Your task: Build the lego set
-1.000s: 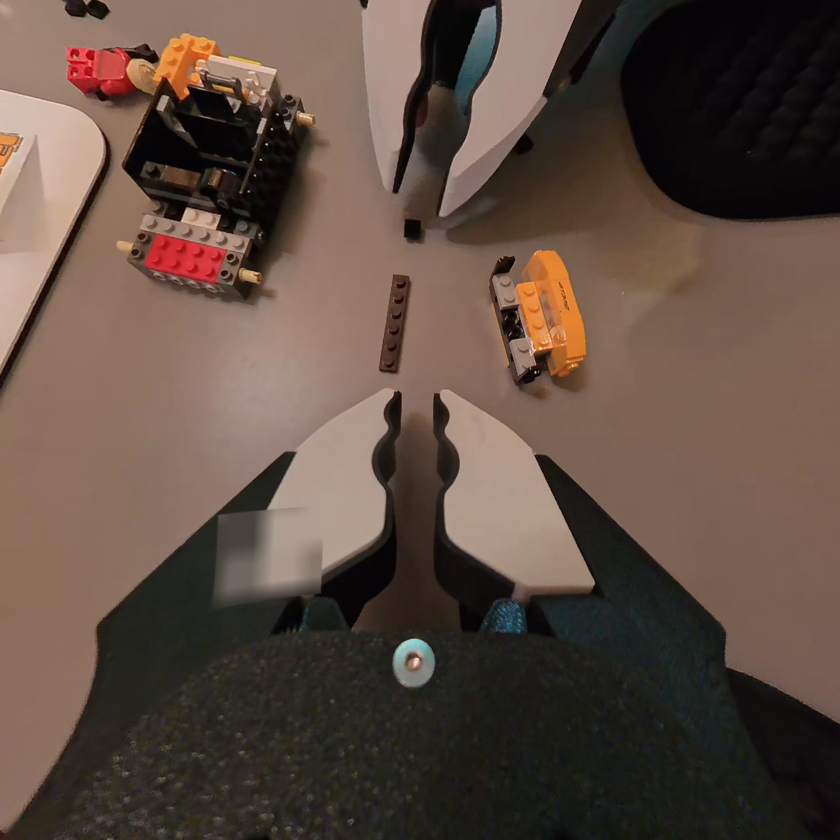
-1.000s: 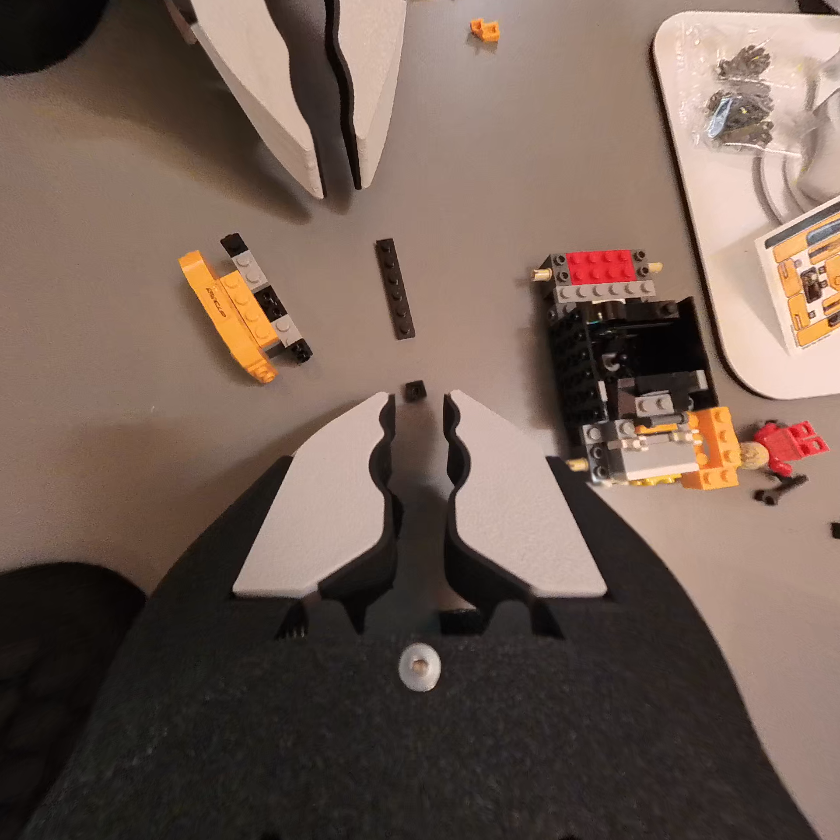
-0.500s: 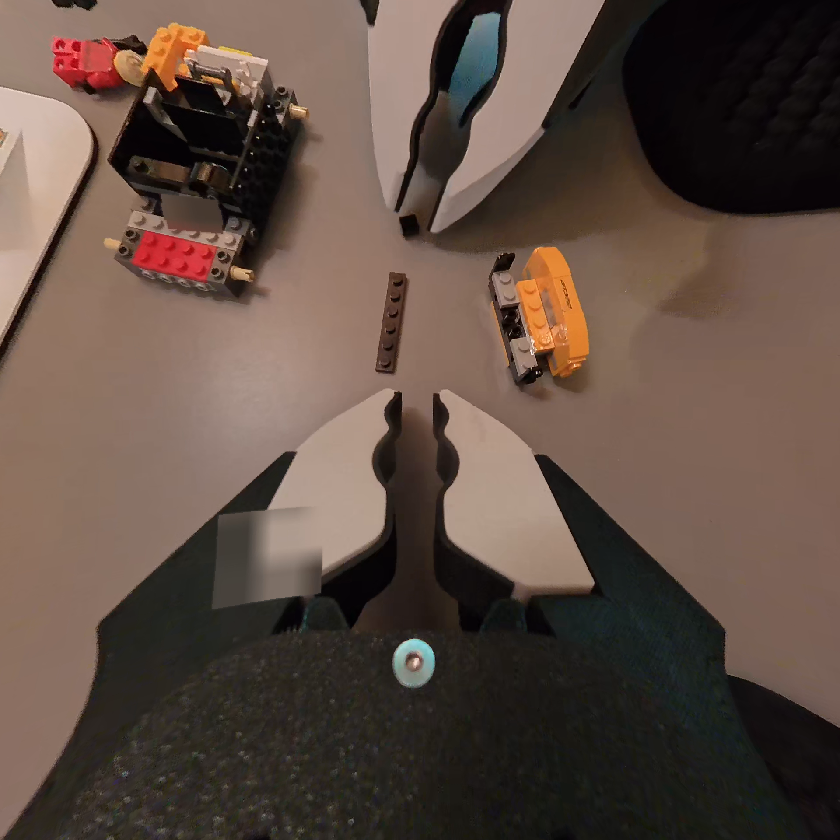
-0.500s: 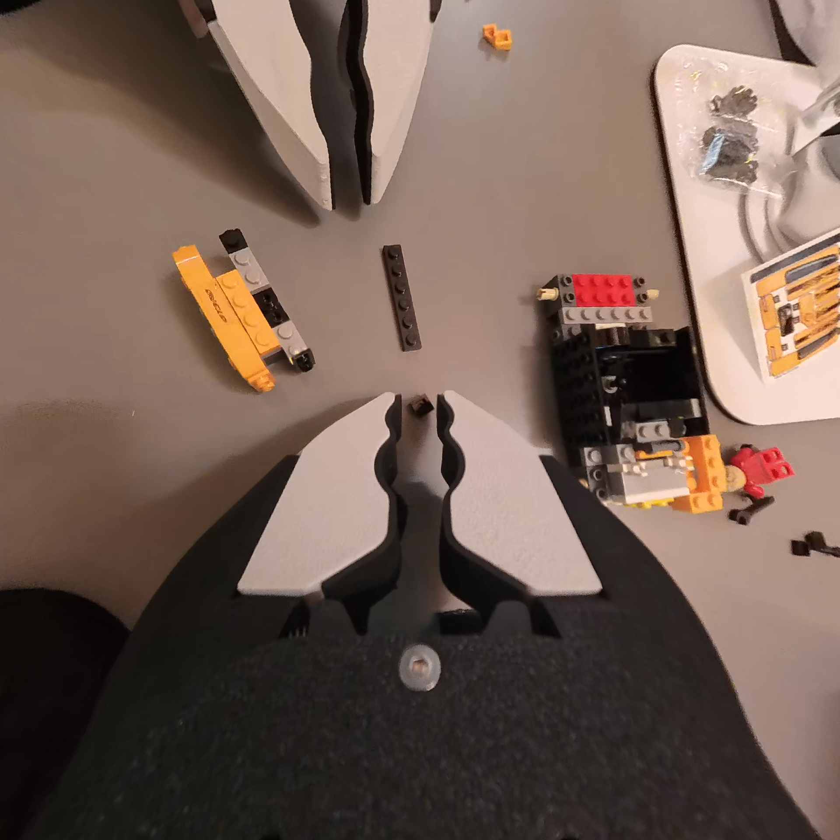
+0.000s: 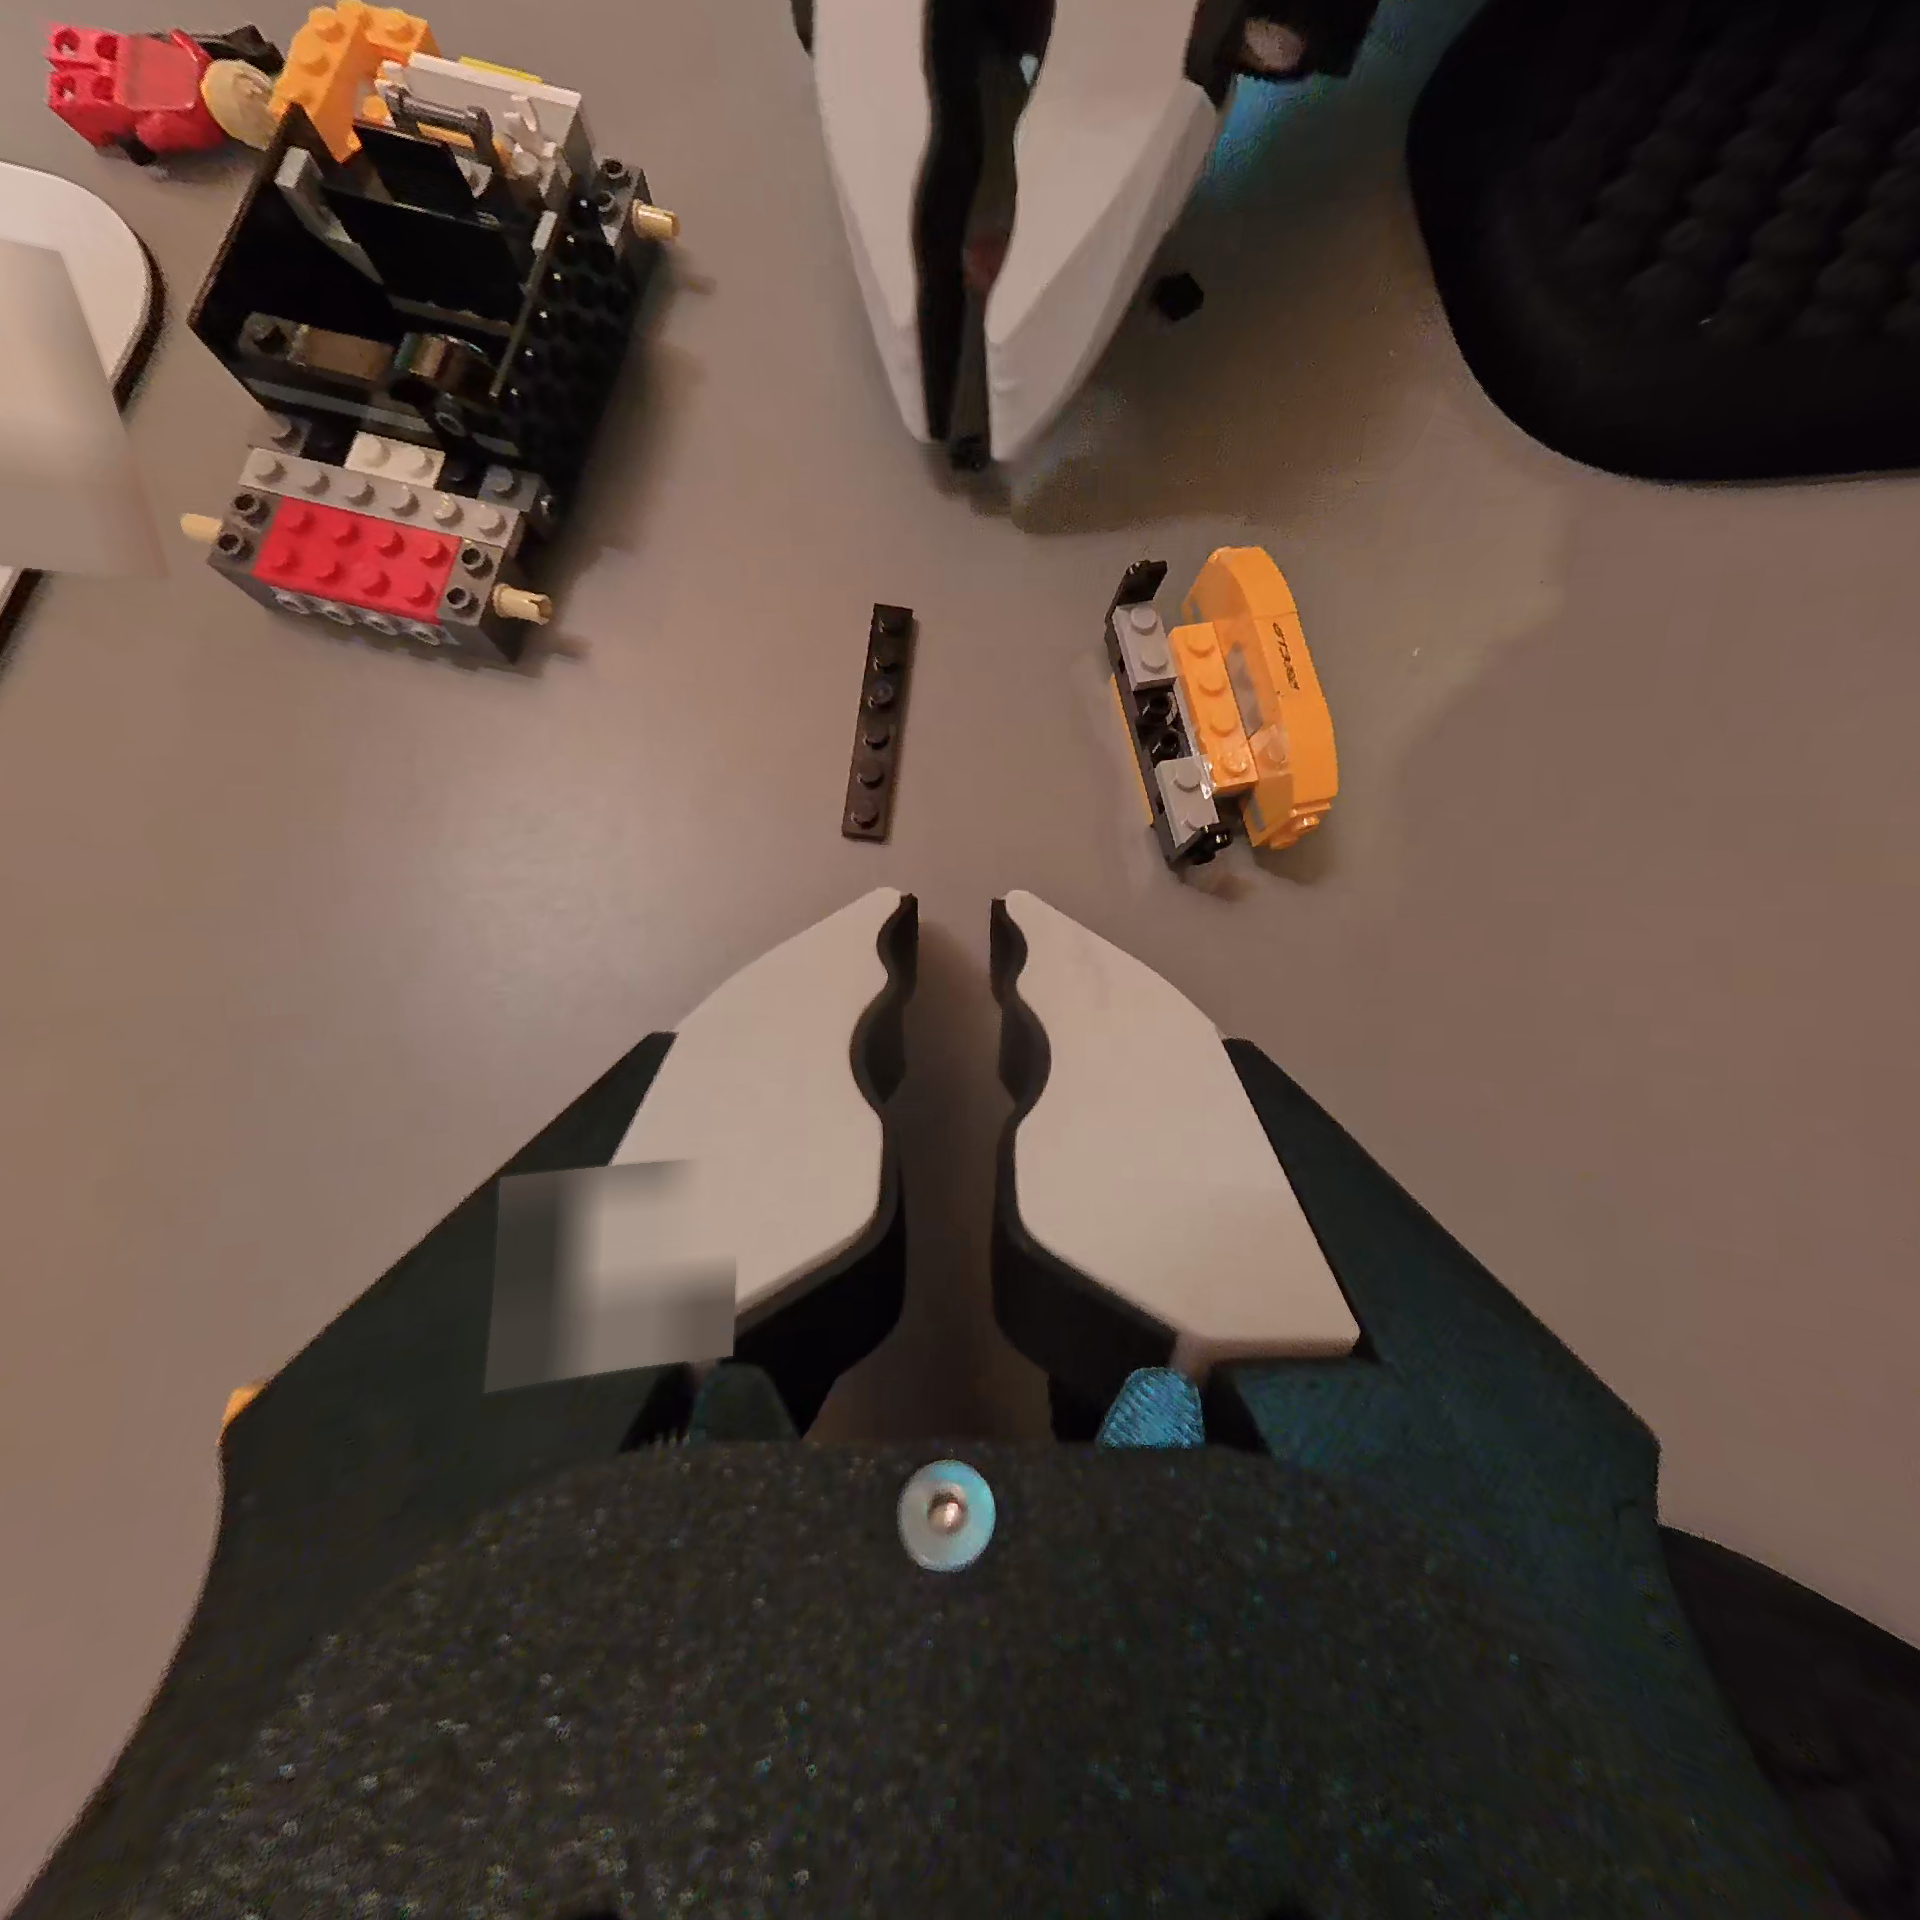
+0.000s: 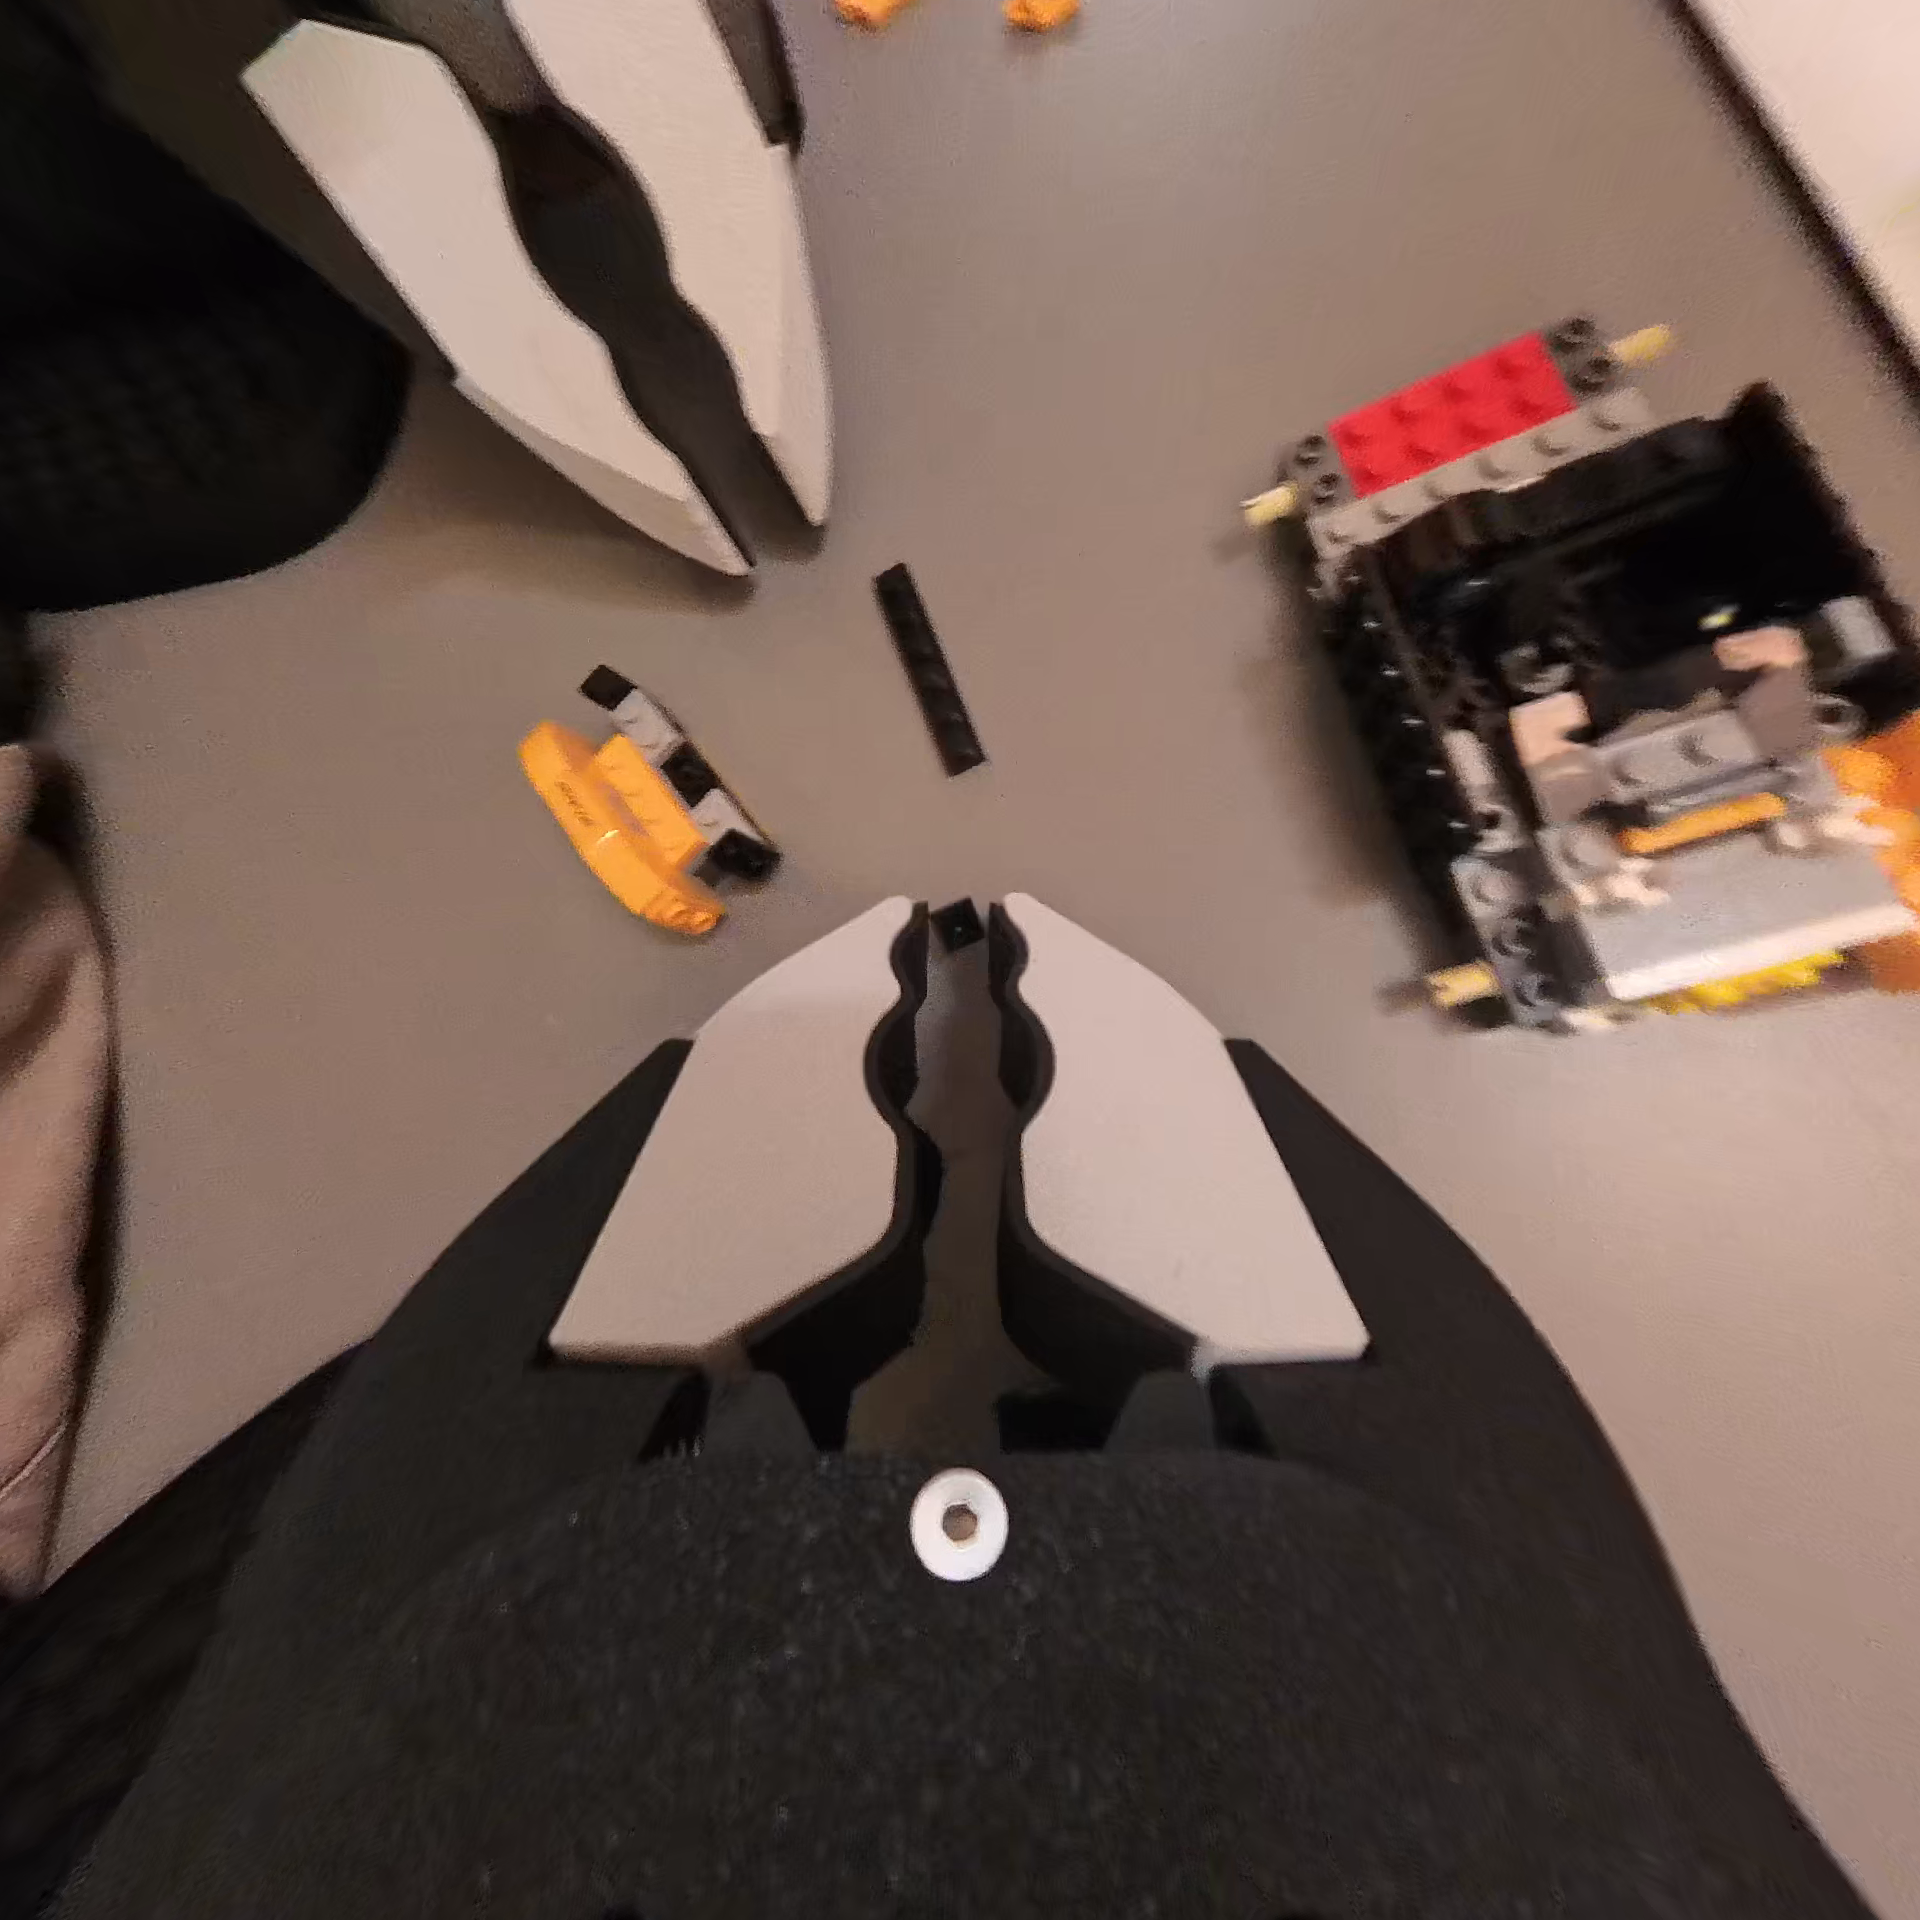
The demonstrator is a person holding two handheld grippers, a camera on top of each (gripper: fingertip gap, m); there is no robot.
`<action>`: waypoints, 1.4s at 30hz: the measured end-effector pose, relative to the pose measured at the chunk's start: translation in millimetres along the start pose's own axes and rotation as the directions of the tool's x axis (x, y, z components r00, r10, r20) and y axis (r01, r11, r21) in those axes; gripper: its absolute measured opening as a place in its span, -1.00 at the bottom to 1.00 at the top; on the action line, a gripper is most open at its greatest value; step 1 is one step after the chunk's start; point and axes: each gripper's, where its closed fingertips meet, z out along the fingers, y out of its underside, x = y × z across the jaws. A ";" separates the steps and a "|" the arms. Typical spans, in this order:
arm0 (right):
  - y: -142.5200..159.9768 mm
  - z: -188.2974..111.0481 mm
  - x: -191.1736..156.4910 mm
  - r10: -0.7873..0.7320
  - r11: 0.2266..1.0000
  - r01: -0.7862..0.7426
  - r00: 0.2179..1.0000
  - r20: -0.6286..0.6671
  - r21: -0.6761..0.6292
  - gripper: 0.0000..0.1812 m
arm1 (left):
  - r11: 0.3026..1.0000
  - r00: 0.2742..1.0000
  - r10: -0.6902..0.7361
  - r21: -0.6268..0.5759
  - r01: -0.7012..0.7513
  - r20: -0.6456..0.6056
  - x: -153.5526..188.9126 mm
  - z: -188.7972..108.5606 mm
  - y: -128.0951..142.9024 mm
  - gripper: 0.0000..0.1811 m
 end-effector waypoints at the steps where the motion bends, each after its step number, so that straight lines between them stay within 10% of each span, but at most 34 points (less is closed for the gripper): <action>1: -0.6 -2.4 6.1 -0.002 1.000 0.002 0.999 -0.037 0.007 -0.85 | 1.000 1.000 0.000 -0.001 0.000 -0.001 0.1 0.2 0.3 -0.86; 22: -1.0 7.8 10.8 -0.455 0.888 0.414 0.855 -0.247 -0.203 -0.94 | 1.000 1.000 -0.006 -0.004 0.006 -0.006 -0.1 1.0 1.6 -0.86; 26: -3.1 8.9 10.8 -0.388 0.918 0.353 0.893 -0.228 -0.181 -0.96 | 1.000 1.000 -0.006 -0.004 0.006 -0.008 0.0 0.8 1.6 -0.86; 31: -10.3 4.9 -8.2 0.084 0.996 -0.082 0.993 0.079 -0.021 -0.96 | 1.000 1.000 -0.008 -0.011 0.008 -0.019 1.8 1.3 2.8 -0.86; 42: 2.0 -6.3 40.1 0.178 0.979 -0.186 0.979 -0.099 -0.079 -0.90 | 1.000 0.999 -0.016 -0.015 0.015 -0.029 2.0 2.0 4.5 -0.86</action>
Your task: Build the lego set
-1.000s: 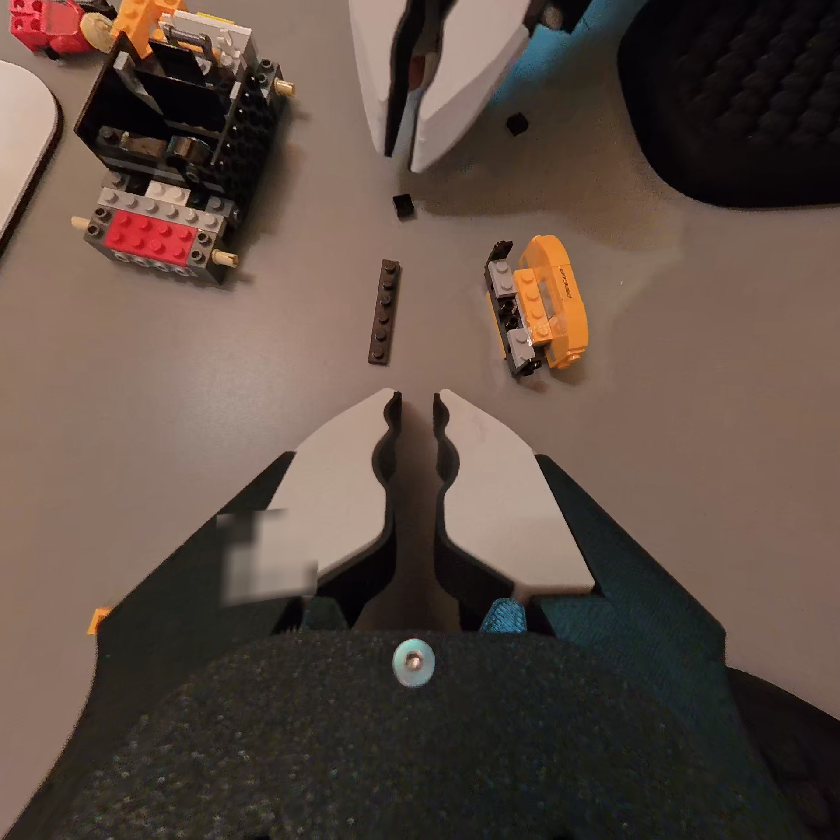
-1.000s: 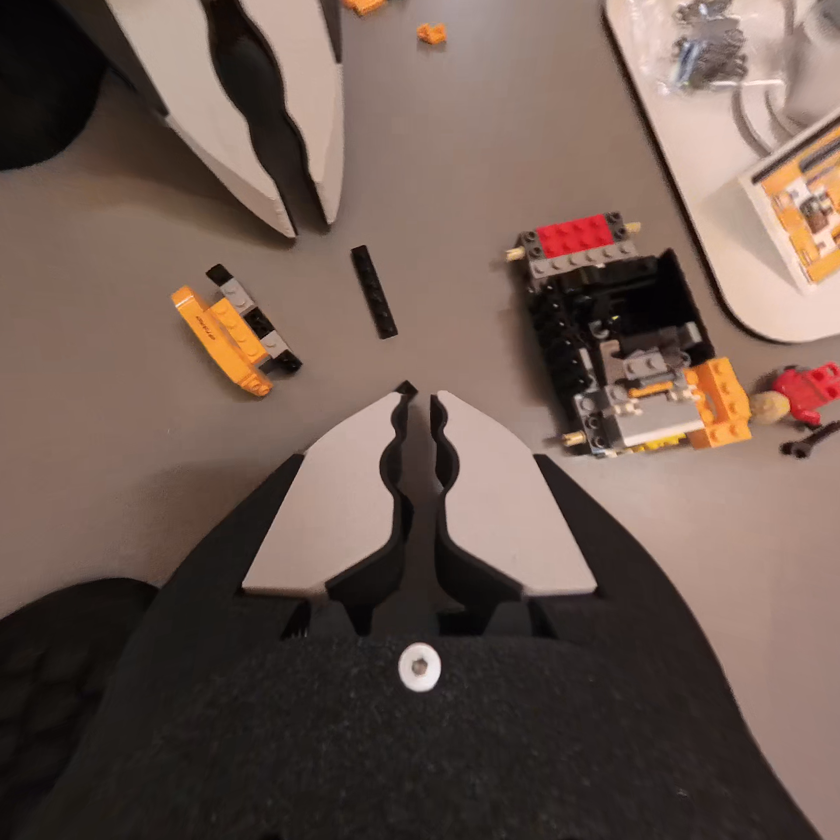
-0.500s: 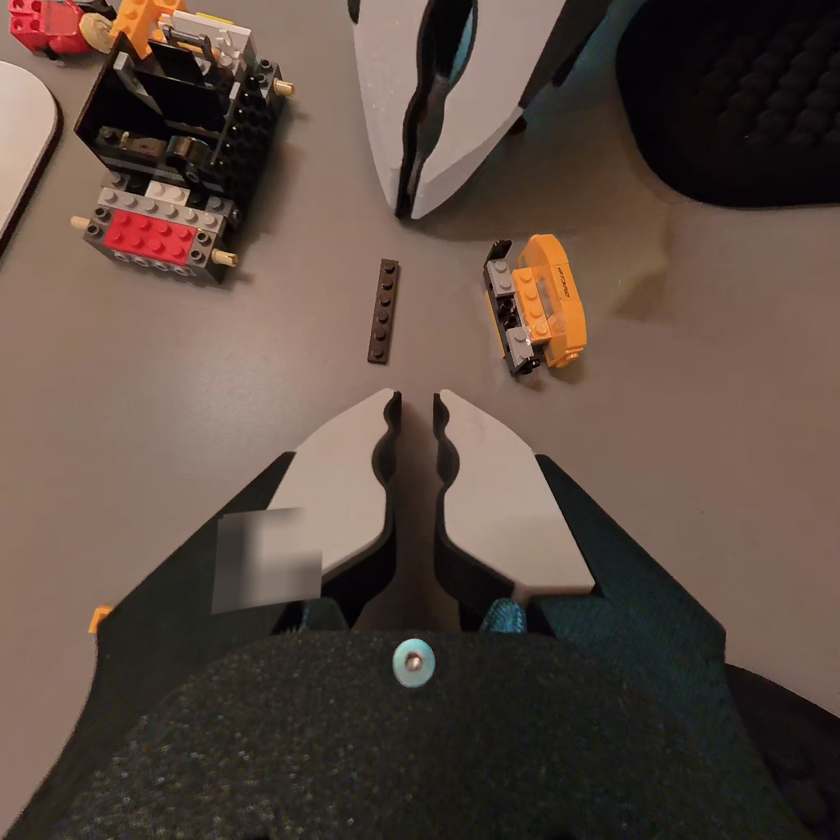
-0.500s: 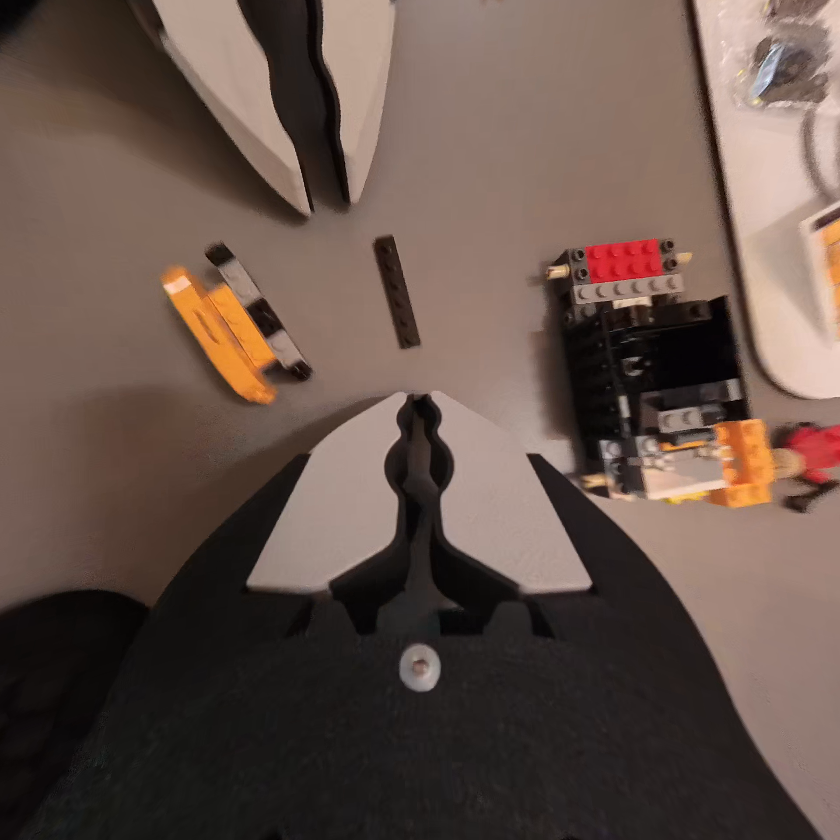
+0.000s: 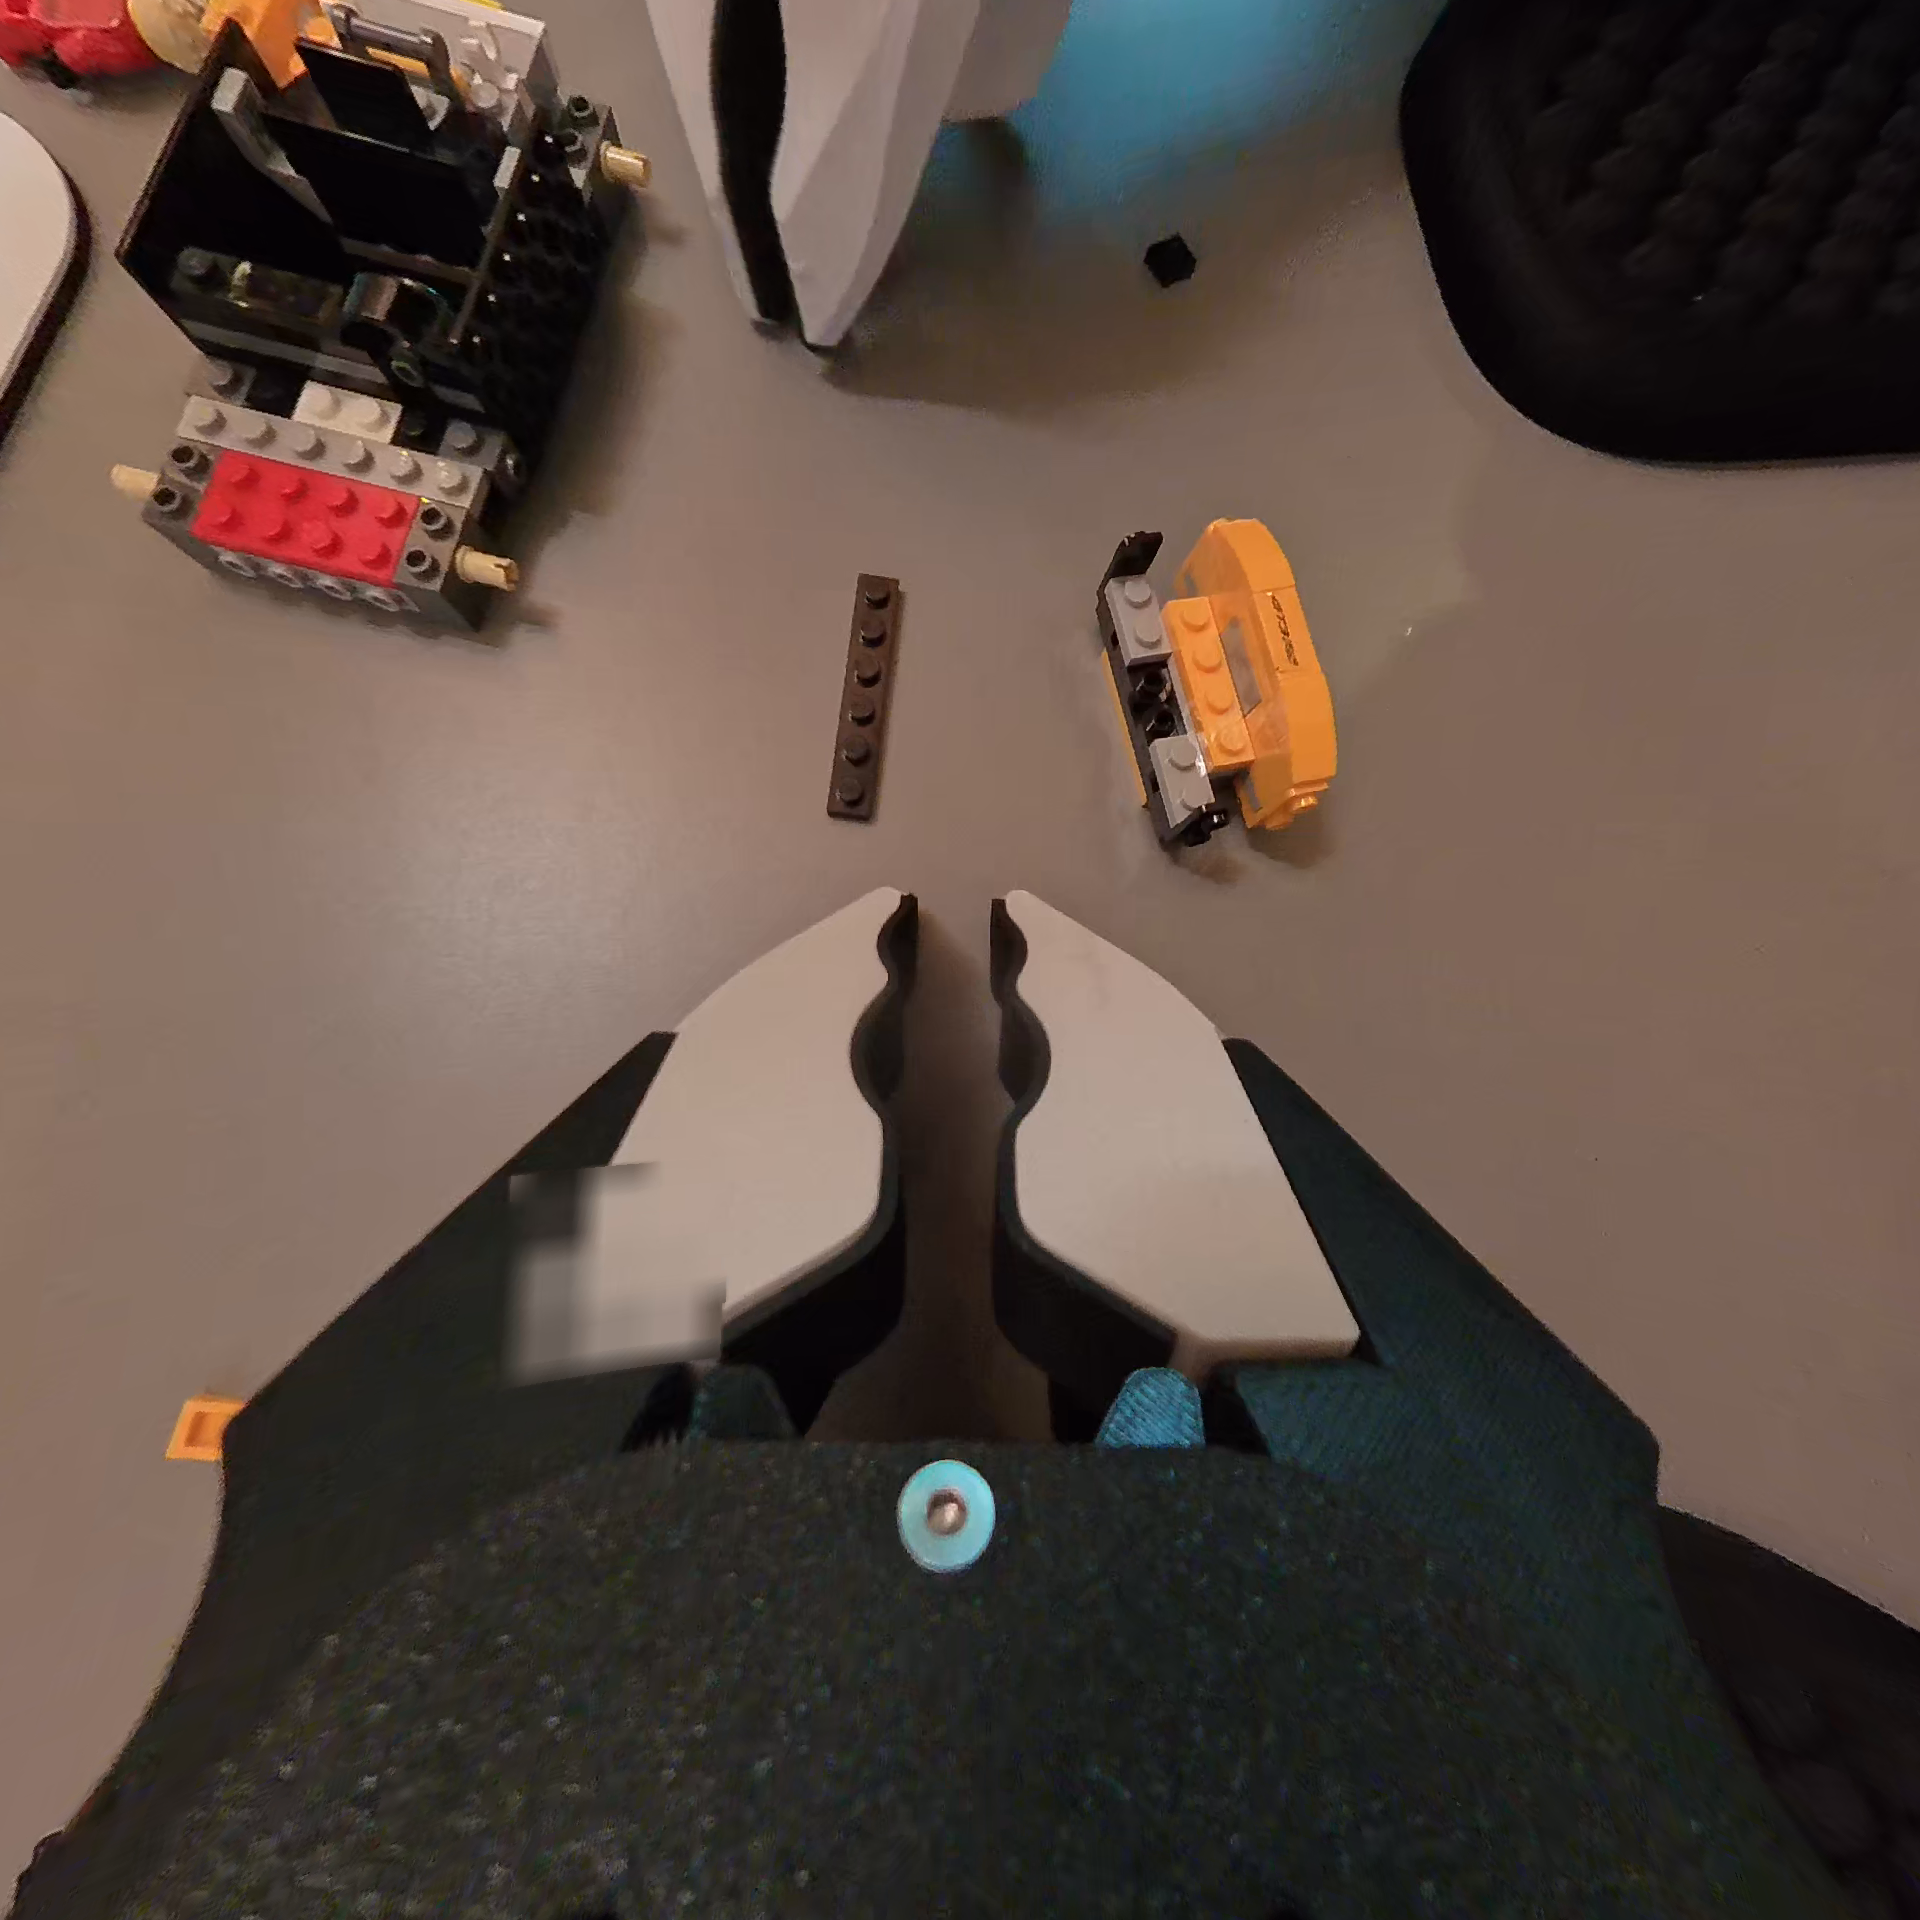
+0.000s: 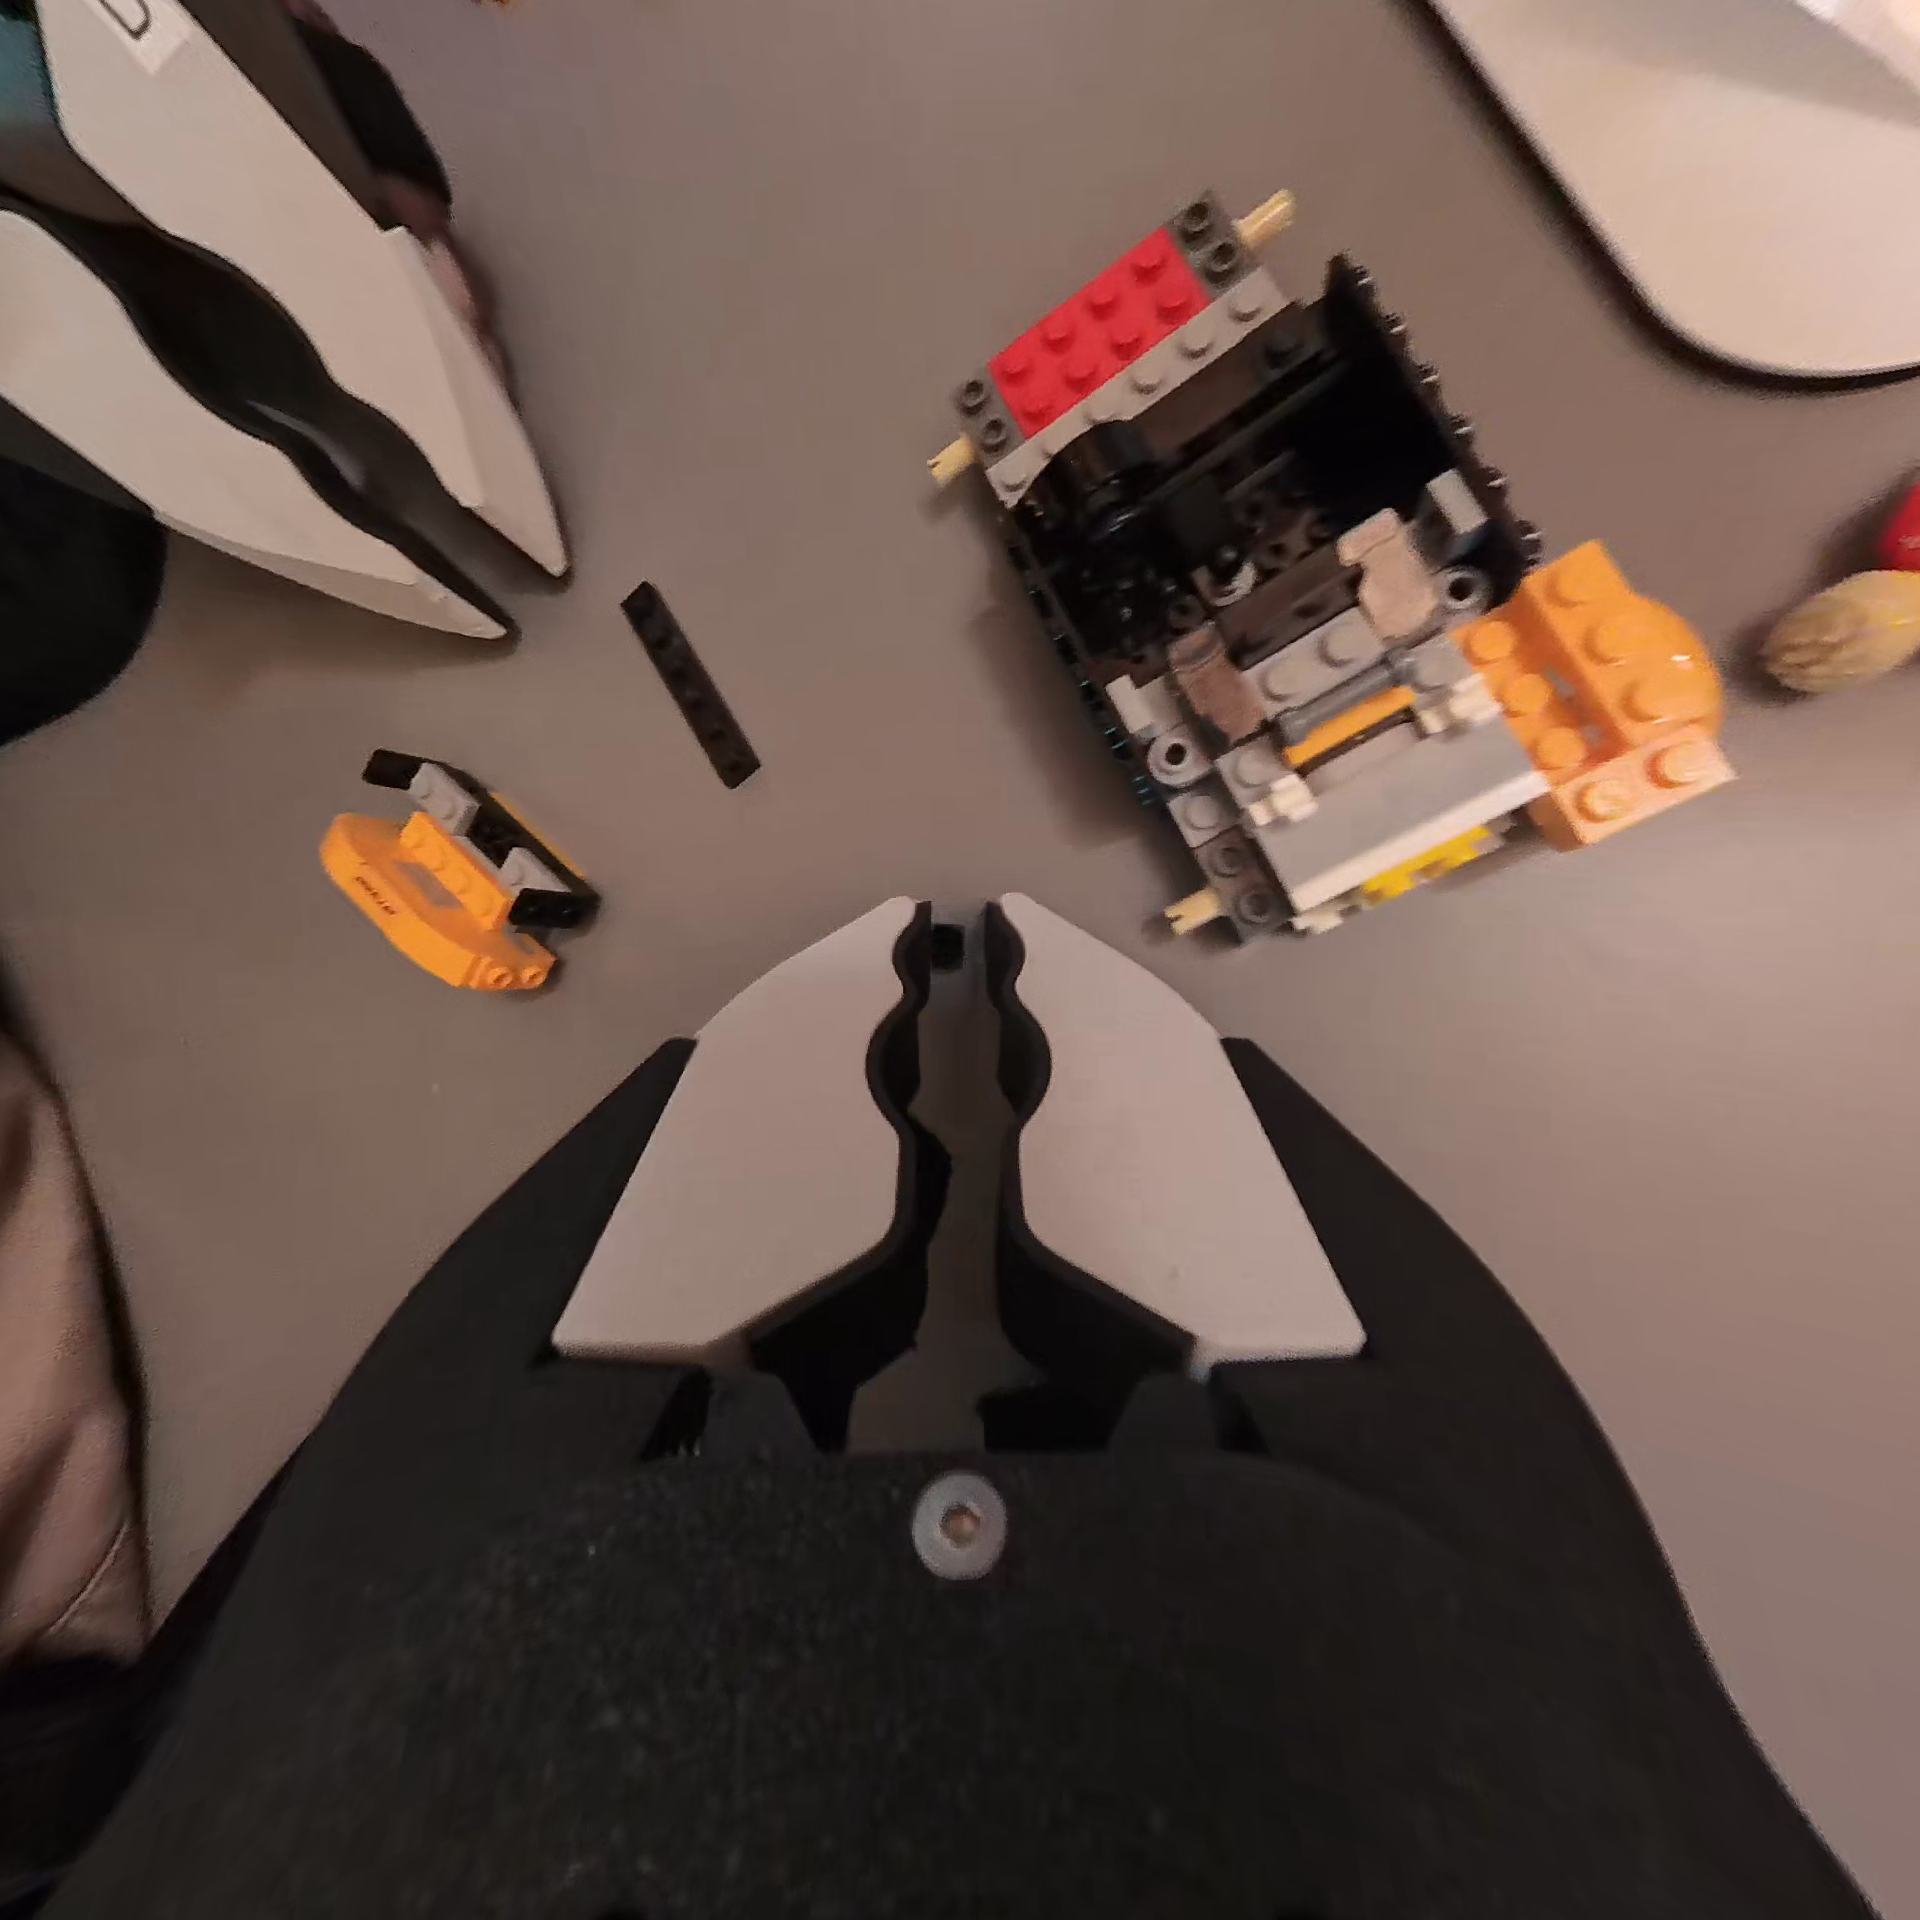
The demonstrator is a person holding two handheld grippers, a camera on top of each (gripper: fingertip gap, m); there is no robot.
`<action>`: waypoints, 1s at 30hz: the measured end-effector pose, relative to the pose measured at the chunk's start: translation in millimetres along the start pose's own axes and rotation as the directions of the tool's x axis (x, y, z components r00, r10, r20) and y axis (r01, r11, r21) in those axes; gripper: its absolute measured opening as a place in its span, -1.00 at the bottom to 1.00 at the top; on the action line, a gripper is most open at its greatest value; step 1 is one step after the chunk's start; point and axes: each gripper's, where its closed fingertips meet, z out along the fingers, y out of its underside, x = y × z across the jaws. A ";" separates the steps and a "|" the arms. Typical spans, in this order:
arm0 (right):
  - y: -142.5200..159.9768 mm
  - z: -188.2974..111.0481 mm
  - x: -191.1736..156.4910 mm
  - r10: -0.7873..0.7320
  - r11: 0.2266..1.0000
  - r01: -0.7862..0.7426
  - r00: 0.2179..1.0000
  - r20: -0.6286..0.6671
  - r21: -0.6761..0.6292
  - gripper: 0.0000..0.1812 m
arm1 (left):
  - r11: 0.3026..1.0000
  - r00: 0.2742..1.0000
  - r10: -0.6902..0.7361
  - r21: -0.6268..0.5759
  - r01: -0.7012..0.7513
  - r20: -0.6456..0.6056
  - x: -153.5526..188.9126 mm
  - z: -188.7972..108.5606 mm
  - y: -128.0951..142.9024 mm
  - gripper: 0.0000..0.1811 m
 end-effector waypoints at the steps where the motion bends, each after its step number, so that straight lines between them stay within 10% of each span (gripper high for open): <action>1: -0.7 -0.8 2.8 -0.003 1.000 0.003 1.000 -0.011 0.006 -0.89 | 1.000 1.000 0.000 0.000 0.000 0.000 -0.2 -0.2 0.1 -0.86; 30: 15.9 -13.5 -34.0 -0.389 0.921 0.390 0.920 -0.043 0.021 -0.88 | 1.000 1.000 0.000 0.004 0.000 -0.003 -0.2 -0.2 0.6 -0.86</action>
